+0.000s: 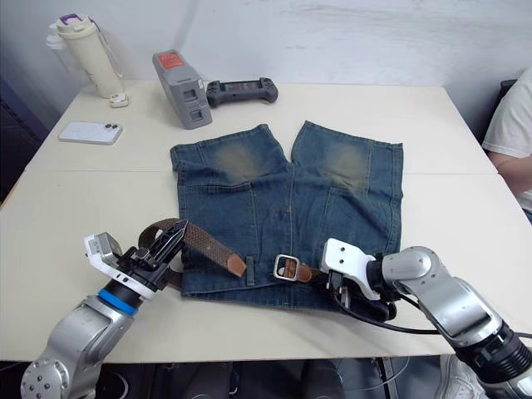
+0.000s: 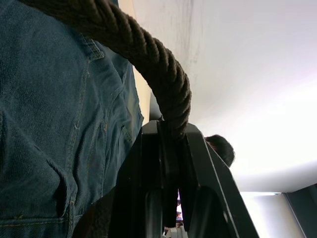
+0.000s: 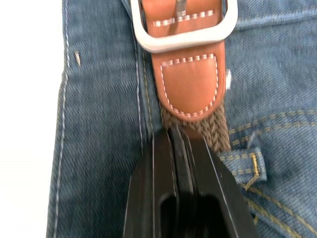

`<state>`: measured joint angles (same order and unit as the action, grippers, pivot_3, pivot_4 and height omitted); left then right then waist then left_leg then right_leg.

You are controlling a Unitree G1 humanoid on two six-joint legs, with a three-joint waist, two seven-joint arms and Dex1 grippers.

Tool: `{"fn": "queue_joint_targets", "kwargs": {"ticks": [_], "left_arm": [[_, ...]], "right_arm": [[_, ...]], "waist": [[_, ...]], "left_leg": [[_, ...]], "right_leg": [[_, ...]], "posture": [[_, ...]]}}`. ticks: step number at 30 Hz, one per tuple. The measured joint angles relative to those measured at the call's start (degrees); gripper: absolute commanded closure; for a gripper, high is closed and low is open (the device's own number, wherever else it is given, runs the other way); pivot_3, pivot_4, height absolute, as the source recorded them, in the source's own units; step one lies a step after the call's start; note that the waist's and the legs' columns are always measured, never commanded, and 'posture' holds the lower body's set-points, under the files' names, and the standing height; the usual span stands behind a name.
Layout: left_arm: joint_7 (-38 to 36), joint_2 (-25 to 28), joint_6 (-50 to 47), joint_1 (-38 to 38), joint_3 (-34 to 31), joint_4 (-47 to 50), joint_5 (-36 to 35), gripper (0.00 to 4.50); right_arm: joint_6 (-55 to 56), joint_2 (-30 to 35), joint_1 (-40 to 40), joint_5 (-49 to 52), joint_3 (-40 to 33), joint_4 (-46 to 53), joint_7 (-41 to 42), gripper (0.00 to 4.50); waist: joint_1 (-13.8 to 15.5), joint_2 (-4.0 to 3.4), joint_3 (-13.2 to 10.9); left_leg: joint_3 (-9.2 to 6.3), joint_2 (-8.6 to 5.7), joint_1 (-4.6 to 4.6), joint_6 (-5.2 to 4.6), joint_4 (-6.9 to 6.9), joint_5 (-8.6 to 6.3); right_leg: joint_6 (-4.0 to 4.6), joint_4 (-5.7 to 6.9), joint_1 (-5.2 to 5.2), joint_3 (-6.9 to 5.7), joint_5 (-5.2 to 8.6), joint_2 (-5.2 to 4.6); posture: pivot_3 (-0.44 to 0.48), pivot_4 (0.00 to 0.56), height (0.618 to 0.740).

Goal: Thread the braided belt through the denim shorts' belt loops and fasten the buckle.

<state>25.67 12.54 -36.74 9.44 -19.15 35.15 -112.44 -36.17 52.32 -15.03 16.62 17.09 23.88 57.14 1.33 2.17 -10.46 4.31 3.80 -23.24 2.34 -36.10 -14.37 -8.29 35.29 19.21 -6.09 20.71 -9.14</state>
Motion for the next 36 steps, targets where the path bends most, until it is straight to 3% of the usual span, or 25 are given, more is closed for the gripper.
{"fn": "queue_joint_targets", "kwargs": {"ticks": [10, 11, 12, 13, 18, 25, 33, 36], "left_arm": [[-0.8, 1.6, -2.2, 1.9, -1.2, -0.7, 0.0, 4.5], [-1.1, 2.2, -2.6, 2.4, -1.4, -1.2, 0.0, 4.5], [-2.8, 7.4, -5.5, 5.3, -2.4, -3.7, 0.0, 4.5], [-2.9, 7.6, -5.8, 5.9, -2.9, -4.2, 0.0, 4.5], [-3.3, 5.9, -6.2, 6.9, -4.1, -5.7, 0.0, 4.5], [0.7, -2.5, -1.0, 3.8, -4.6, -4.7, 0.0, 4.5], [2.3, 2.5, -2.2, 4.0, -5.0, -4.7, 0.0, 4.5], [2.0, 6.7, -3.2, 4.2, -4.7, -4.9, 0.0, 4.5]], "right_arm": [[-0.7, -0.2, -0.4, -1.1, 0.1, 0.6, 0.0, 4.4], [-0.9, -0.3, -0.5, -1.1, 0.1, 0.7, 0.0, 4.4], [-1.5, -0.6, -0.7, -1.1, 0.0, 1.0, 0.0, 4.4], [-1.5, -0.6, -0.8, -1.2, 0.0, 1.0, 0.1, 4.4], [-1.9, -0.6, -0.8, -1.4, 0.0, 1.2, 0.1, 4.4], [-2.6, -0.6, -0.9, -1.5, 0.0, 1.6, 0.1, 4.4], [-3.2, -0.6, -1.3, -2.0, 0.1, 1.9, 0.2, 4.4], [-3.8, -0.6, -1.6, -2.0, 0.0, 2.2, 0.2, 4.4]], "waist": [[0.0, -0.02, 0.0], [0.0, -0.02, 0.0], [-0.1, -0.05, 0.0], [-0.1, -0.09, 0.0], [0.0, -0.08, 0.1], [0.1, -0.06, 0.1], [0.0, -0.07, 0.1], [0.0, -0.1, 0.0]], "left_leg": [[0.0, 0.03, 0.0, 0.03, 0.01, -0.02], [0.0, 0.03, 0.01, 0.04, 0.02, -0.02], [0.02, 0.08, 0.01, 0.07, 0.07, -0.04], [0.03, 0.08, 0.01, 0.07, 0.07, -0.04], [0.05, 0.1, 0.0, 0.08, 0.08, -0.09], [0.05, 0.11, 0.0, 0.05, 0.06, -0.12], [0.05, 0.12, 0.0, 0.04, 0.07, -0.12], [0.05, 0.18, 0.0, 0.06, 0.09, -0.13]], "right_leg": [[0.05, -0.02, 0.02, 0.01, 0.02, 0.03], [0.06, -0.02, 0.03, 0.01, 0.03, 0.03], [0.12, -0.01, 0.11, 0.03, 0.06, 0.07], [0.12, -0.02, 0.11, 0.04, 0.06, 0.07], [0.2, -0.07, 0.11, 0.07, 0.06, 0.07], [0.2, -0.13, 0.06, 0.05, 0.05, 0.07], [0.2, -0.17, 0.07, 0.05, 0.04, 0.09], [0.23, -0.19, 0.1, 0.06, 0.04, 0.15]], "posture": [[0.0, 0.15, 0.74], [0.0, 0.15, 0.74], [0.0, 0.15, 0.74], [0.0, 0.15, 0.74], [0.0, 0.15, 0.74], [0.0, 0.15, 0.74], [0.0, 0.15, 0.74], [0.0, 0.15, 0.74]]}}
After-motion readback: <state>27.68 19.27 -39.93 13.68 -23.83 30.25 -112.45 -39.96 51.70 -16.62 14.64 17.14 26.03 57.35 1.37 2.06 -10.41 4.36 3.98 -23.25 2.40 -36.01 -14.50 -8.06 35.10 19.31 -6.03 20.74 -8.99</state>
